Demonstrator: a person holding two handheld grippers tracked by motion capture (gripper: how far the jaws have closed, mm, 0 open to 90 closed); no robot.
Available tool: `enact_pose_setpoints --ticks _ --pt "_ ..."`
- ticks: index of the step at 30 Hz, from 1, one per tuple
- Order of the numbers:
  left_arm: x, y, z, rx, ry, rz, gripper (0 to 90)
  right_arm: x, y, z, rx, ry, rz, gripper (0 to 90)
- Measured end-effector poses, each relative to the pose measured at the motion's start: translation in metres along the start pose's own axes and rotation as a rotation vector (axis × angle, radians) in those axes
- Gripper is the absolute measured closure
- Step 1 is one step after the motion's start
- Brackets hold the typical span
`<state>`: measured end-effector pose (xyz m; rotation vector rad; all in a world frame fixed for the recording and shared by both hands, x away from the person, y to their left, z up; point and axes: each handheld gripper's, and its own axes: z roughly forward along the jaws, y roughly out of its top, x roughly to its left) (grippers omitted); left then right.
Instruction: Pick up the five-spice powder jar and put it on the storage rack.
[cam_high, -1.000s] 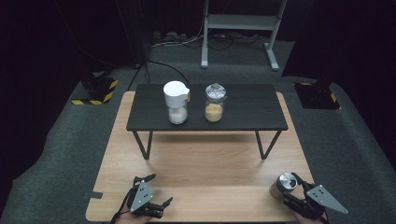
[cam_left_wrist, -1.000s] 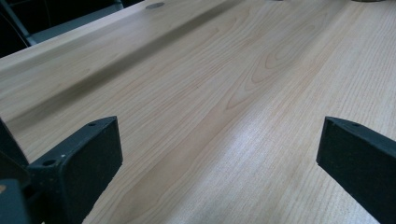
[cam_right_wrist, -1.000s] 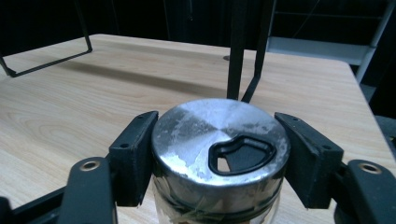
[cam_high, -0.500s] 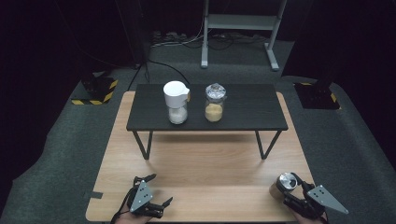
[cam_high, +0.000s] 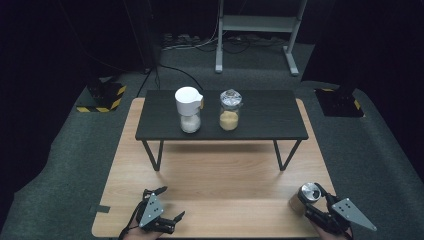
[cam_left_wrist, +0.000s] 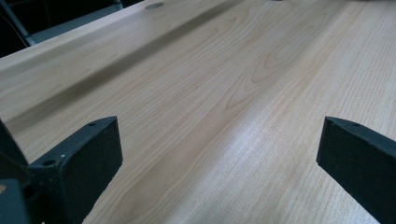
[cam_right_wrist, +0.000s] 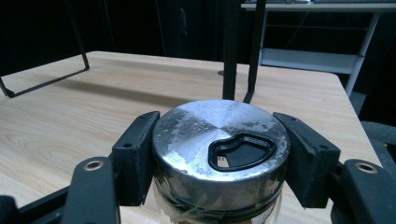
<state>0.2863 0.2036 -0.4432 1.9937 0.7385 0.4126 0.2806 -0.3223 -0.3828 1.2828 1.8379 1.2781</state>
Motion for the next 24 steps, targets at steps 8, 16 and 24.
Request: enact_pose_setpoints --ticks 8,16,24 --pt "0.000 0.000 0.000 0.003 0.000 0.001 0.5 0.011 0.007 0.004 -0.018 0.024 -0.004 34.8" --pt "0.001 0.000 0.000 0.002 -0.004 -0.004 0.5 0.025 0.013 0.013 -0.024 0.051 -0.025 34.8" --pt "0.001 0.000 0.000 -0.002 -0.005 -0.004 0.5 0.036 0.023 0.022 -0.046 0.088 -0.016 34.8"
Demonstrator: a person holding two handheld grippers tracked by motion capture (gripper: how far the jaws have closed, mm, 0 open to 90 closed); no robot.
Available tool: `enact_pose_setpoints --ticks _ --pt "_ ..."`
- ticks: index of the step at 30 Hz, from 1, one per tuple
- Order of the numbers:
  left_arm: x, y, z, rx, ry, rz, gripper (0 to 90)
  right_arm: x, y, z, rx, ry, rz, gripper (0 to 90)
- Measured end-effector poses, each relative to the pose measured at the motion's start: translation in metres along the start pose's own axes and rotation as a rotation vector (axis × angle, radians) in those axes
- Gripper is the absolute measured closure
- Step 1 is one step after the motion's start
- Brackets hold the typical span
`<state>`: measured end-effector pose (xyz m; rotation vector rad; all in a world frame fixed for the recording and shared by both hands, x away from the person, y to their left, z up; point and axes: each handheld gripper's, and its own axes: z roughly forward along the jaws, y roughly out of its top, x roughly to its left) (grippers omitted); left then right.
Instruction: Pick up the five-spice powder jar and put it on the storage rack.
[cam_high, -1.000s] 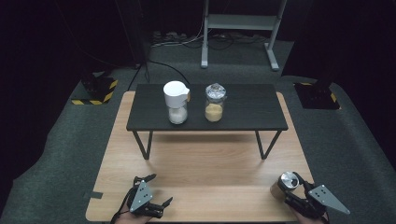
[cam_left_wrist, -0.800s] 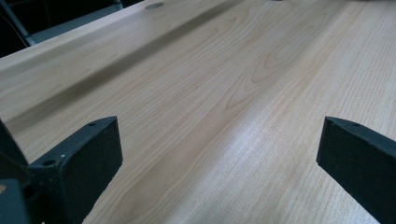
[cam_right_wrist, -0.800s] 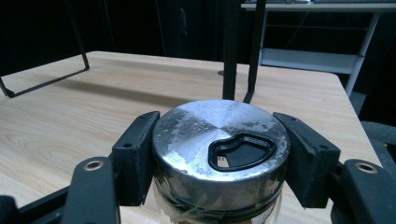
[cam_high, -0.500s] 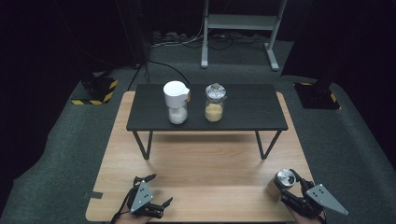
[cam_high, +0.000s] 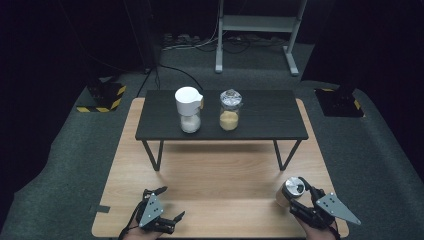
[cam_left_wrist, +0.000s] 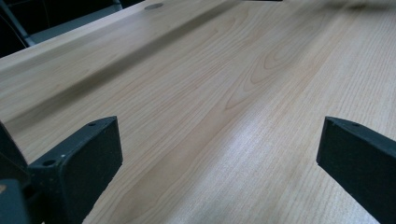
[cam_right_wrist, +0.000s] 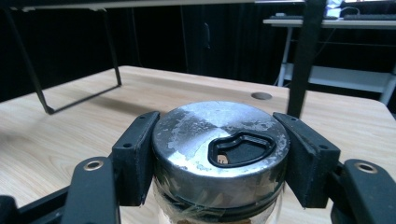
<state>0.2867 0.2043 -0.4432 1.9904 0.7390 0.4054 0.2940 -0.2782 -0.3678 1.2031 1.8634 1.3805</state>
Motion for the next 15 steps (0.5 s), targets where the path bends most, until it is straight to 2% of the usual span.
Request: enact_pose_setpoints --ticks 9,15 --pt "0.001 0.000 0.000 -0.002 -0.005 -0.004 0.5 0.010 0.015 0.014 -0.013 0.019 -0.019 34.8" --pt "0.001 0.000 -0.001 -0.006 -0.010 -0.007 0.5 0.016 0.034 0.023 -0.033 0.034 -0.020 34.8"
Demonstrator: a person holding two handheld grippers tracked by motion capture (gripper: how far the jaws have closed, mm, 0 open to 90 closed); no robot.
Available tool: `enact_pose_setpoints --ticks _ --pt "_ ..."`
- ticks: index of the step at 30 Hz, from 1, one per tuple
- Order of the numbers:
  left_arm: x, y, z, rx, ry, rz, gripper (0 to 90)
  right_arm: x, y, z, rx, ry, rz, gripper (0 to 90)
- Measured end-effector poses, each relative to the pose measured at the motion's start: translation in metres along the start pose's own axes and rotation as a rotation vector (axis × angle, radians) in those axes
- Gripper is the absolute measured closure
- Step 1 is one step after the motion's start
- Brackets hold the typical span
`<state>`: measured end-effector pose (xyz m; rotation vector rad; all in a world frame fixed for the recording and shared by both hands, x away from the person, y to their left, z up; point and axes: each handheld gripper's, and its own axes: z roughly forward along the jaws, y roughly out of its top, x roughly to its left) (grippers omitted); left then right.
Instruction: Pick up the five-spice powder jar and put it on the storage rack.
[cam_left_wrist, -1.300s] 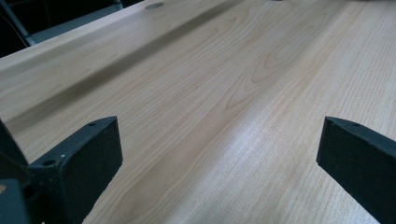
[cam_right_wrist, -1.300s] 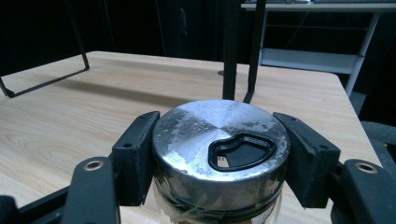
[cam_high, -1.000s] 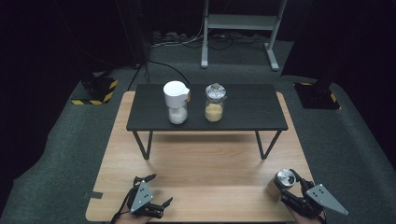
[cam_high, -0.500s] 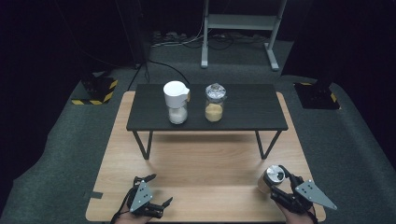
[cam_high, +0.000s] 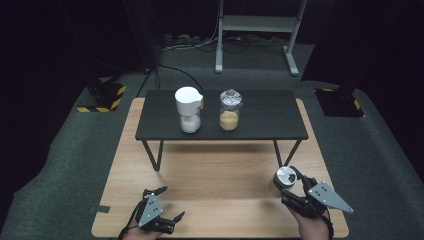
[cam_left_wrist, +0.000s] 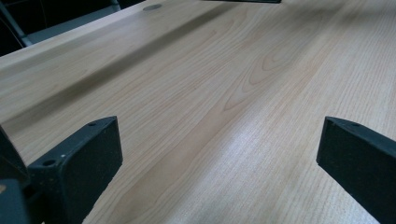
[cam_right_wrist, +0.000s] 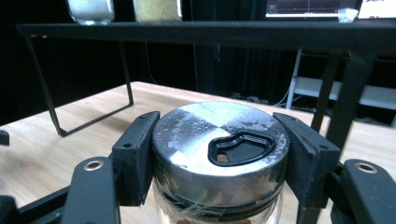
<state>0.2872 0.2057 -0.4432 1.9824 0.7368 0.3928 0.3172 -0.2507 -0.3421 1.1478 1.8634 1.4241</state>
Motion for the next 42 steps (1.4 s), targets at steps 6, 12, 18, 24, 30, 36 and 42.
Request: enact_pose_setpoints --ticks 6,12,18,24,30,36,42 --pt "0.000 0.000 0.000 0.000 0.000 0.002 0.5 0.007 0.019 0.009 -0.018 0.018 -0.021 34.8" --pt "0.000 0.000 0.000 -0.002 -0.002 -0.001 0.5 0.012 0.032 0.014 -0.025 0.028 -0.026 34.8" --pt "0.000 0.000 0.000 -0.004 -0.004 0.001 0.5 0.013 0.042 0.017 -0.030 0.034 -0.032 34.8" --pt "0.000 0.000 0.000 -0.004 -0.005 0.001 0.5 0.012 0.057 0.019 -0.049 0.034 -0.029 34.8" --pt "0.001 0.000 -0.001 -0.006 -0.008 0.000 0.5 0.012 0.070 0.022 -0.071 0.034 -0.033 34.8" --pt "0.000 0.000 -0.001 -0.005 -0.010 0.002 0.5 0.014 0.082 0.025 -0.086 0.035 -0.042 34.8" --pt "0.001 0.000 -0.001 -0.006 -0.013 0.002 0.5 0.016 0.093 0.027 -0.104 0.036 -0.054 34.8"
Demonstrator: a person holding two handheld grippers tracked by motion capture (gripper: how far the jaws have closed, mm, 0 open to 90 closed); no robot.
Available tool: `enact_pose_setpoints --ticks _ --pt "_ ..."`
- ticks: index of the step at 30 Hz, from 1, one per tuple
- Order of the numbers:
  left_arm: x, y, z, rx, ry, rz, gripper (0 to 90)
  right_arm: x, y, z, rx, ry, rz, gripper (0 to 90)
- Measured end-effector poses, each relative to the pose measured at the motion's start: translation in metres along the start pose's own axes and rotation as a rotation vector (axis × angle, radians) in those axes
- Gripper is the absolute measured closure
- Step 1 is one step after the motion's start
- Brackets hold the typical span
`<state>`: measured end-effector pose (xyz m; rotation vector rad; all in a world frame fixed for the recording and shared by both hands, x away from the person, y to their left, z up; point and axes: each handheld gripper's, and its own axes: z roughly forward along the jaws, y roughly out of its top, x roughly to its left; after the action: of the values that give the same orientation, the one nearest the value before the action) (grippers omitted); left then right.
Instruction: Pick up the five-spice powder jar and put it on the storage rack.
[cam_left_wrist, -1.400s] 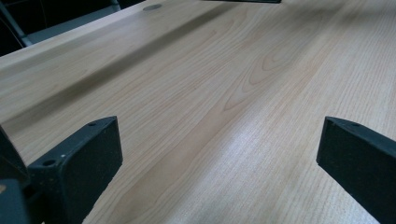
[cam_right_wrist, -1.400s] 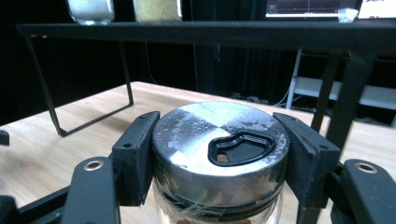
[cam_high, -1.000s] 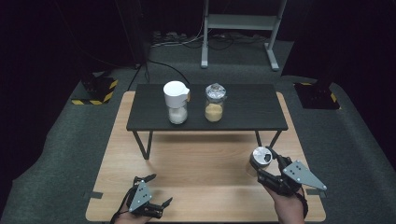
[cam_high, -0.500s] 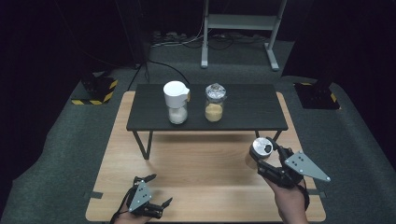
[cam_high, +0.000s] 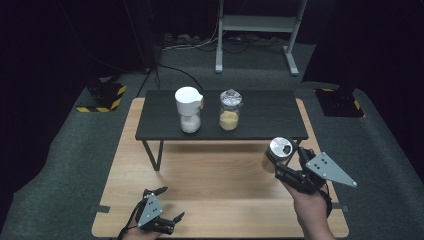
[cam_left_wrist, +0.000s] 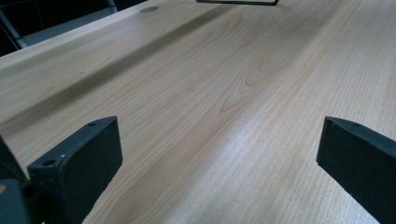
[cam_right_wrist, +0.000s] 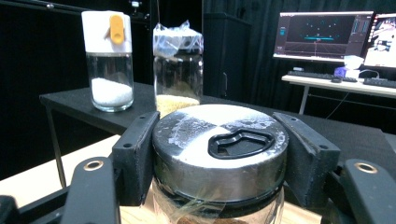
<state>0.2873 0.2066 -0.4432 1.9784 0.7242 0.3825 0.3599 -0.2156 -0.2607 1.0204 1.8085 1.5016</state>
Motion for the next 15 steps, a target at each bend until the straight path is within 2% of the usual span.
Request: enact_pose_setpoints --ticks 15 --pt "0.000 0.000 0.000 -0.001 -0.005 0.003 0.5 0.002 0.023 0.008 -0.038 -0.008 -0.014 34.8"
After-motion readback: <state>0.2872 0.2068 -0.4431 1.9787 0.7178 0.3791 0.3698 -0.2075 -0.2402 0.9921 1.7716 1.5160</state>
